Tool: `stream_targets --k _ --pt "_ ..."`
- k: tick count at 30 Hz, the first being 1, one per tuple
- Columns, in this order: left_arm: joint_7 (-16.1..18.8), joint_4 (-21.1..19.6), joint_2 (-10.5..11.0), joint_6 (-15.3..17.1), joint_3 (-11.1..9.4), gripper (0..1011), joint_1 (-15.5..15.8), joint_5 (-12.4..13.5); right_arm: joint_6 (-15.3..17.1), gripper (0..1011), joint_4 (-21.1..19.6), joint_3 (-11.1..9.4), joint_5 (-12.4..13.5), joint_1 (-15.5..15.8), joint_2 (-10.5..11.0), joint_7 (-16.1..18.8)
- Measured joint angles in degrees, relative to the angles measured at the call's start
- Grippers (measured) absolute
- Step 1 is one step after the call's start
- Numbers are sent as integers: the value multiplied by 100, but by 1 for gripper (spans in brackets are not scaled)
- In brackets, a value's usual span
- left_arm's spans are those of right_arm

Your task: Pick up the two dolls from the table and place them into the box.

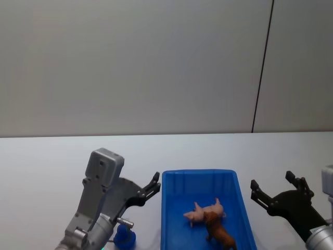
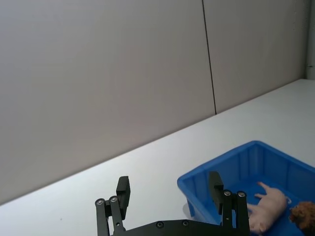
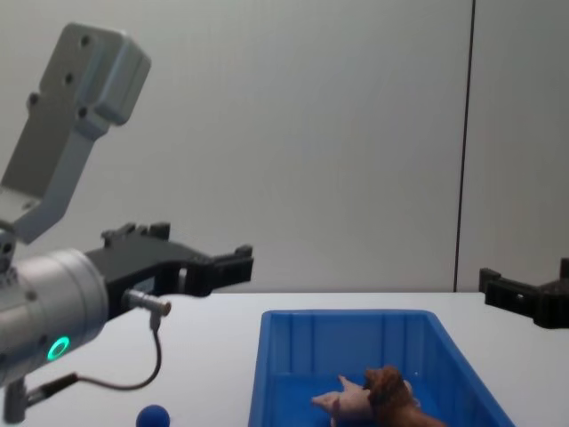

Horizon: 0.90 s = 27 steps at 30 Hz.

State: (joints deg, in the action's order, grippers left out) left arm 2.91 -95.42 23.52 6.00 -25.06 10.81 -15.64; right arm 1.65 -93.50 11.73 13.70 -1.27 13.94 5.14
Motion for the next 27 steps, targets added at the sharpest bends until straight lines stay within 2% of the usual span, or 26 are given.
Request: stream_targets --k 8,17,27 --pt "214 -80 96 401 51 1001 -193 -306 -5 1001 -31 -9 21 33 18 -26" --pt "339 -28 162 695 83 1001 -358 -543 -10 1001 -45 -15 32 52 27 -39" --pt "375 136 193 832 96 1001 -496 -703 -12 1001 -53 -19 38 59 31 -46"
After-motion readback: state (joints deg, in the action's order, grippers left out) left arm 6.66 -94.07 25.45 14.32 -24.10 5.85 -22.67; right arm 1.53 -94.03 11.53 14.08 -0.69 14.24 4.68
